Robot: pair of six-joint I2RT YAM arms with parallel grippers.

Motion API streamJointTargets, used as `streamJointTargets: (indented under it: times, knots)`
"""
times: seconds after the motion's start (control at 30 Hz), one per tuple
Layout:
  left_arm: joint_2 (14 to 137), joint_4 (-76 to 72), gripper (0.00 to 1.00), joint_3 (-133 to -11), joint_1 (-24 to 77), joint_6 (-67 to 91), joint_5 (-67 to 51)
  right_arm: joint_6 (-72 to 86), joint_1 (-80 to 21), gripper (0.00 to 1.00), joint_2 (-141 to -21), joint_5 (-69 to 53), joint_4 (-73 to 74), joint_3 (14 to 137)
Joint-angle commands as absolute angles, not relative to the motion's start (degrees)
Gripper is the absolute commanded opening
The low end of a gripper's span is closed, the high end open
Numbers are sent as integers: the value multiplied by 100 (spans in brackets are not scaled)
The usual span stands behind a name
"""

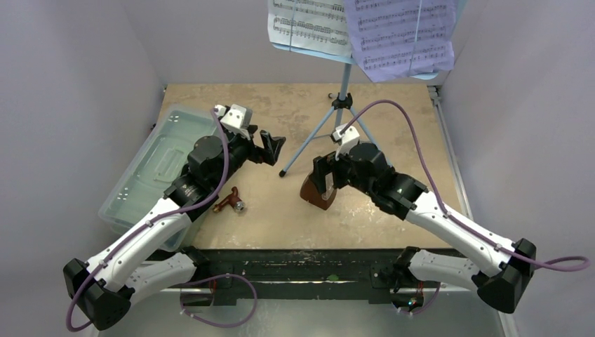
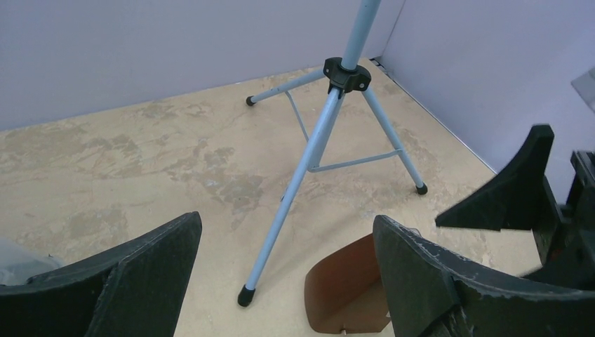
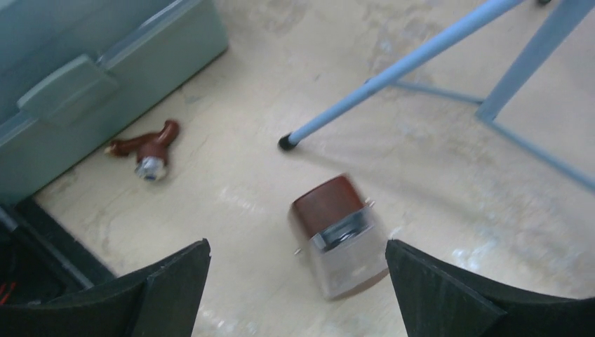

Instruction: Set up the instrument practice props

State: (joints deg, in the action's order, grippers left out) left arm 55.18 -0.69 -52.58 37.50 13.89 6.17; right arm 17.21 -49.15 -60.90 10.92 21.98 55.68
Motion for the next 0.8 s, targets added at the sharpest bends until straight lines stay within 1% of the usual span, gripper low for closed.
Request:
streamJointTargets:
  times: [0.0,0.03,0.13,0.3,0.57,0.77]
  knots:
    - [5401,-218,92,-5217,3709,1293,632,436,-3761,99,-6096,-268,1396,5592]
    - [5397,-224,92,-5198,3706,1287,637,345,-3597,99,-6107,-634,1242,5571]
    - [5410,-253,92,-5164,3700,1268,643,44,-3504,99,-6277,-1175,1042,5554]
    - [5465,-262,92,-5164,3707,1270,587,-173,-3421,99,-6533,-1497,742,5390]
    - [5465,-272,92,-5162,3701,1253,566,-36,-3416,99,-6846,-1610,613,5205]
    - [5498,-274,92,-5162,3707,1242,578,341,-3413,93,-6873,-1503,64,4787]
